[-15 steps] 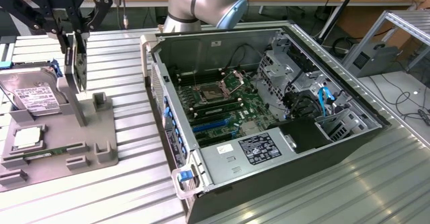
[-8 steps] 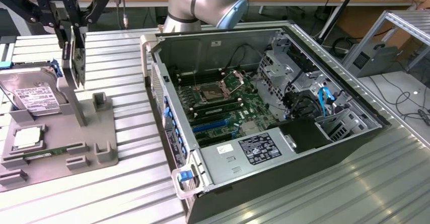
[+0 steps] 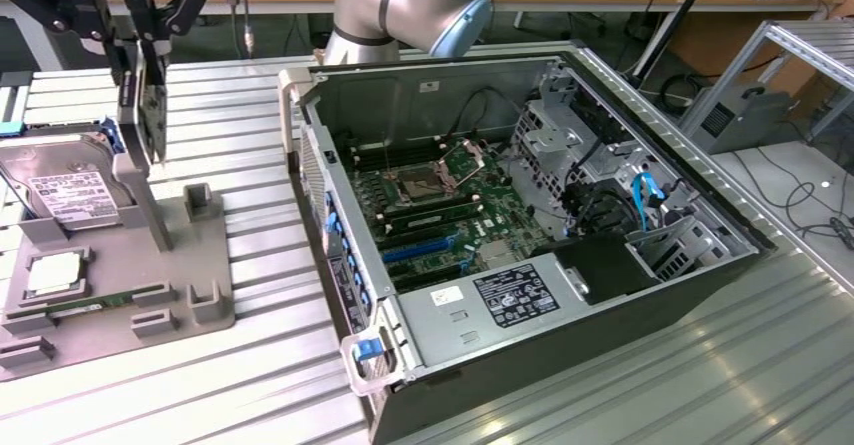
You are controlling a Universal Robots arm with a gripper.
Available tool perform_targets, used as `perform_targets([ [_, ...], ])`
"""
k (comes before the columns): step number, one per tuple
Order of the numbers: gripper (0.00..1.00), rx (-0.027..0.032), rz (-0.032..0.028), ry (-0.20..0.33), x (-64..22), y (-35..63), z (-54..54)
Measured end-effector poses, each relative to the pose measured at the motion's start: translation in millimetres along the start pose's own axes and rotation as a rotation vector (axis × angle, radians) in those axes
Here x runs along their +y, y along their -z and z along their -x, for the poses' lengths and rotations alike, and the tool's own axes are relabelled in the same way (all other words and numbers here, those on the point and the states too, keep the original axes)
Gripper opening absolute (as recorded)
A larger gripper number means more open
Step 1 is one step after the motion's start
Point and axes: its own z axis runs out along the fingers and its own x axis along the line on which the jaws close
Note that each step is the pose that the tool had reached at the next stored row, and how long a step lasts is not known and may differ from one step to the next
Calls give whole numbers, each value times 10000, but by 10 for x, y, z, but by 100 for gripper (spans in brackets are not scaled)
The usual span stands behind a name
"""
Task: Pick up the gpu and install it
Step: 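Pick up the gpu and move the gpu toward the slot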
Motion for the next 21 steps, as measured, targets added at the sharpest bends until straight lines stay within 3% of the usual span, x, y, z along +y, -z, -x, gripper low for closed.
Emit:
perform_targets([
  [21,27,0,0,0,13,271,-3],
])
